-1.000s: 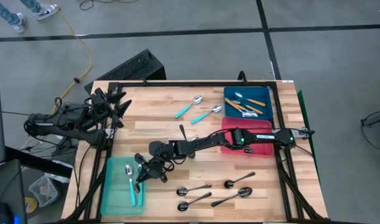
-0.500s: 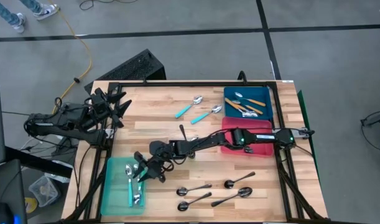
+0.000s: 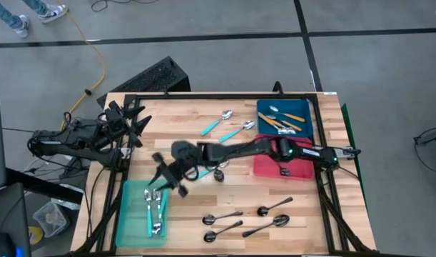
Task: Sort silverware by color (type)
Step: Put the black spoon into the red bin
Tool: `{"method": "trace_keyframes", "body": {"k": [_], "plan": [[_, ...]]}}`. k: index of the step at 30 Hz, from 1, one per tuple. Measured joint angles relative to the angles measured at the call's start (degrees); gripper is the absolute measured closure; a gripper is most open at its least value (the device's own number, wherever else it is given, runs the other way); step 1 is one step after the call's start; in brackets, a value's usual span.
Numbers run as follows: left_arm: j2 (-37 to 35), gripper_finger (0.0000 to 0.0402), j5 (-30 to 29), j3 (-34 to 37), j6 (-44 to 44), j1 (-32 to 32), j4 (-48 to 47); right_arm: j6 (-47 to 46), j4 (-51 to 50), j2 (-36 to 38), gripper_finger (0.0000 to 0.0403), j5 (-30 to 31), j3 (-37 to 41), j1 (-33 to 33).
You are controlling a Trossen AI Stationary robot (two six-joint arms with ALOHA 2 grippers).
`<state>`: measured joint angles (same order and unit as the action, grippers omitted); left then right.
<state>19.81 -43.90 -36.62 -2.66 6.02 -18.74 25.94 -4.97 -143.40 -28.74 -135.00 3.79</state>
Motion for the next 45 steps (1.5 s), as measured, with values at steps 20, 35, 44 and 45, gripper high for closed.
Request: {"method": "trace_keyframes", "body": {"k": [20, 35, 44, 45], "plan": [[0.0, 0.0196, 0.02, 0.0, -0.09, 0.01, -1.6, -8.05, -62.97, 10.01, 0.027, 21.48, 1.34, -1.88], [0.0, 0.0196, 0.0, 0.02, -0.63, 0.0, -4.24, -8.76, -65.7, -2.19, 0.027, 28.3, 1.27, 0.68], [0.0, 0.0196, 0.0, 0.02, -0.63, 0.0, -4.31, -10.56, -67.15, 1.43, 0.0233, 27.75, 1.18, -0.22], [0.0, 0.0196, 0.0, 0.02, -0.63, 0.01, -4.33, -10.79, -67.22, 1.87, 0.0224, 28.5, 1.11, -0.21]]}}
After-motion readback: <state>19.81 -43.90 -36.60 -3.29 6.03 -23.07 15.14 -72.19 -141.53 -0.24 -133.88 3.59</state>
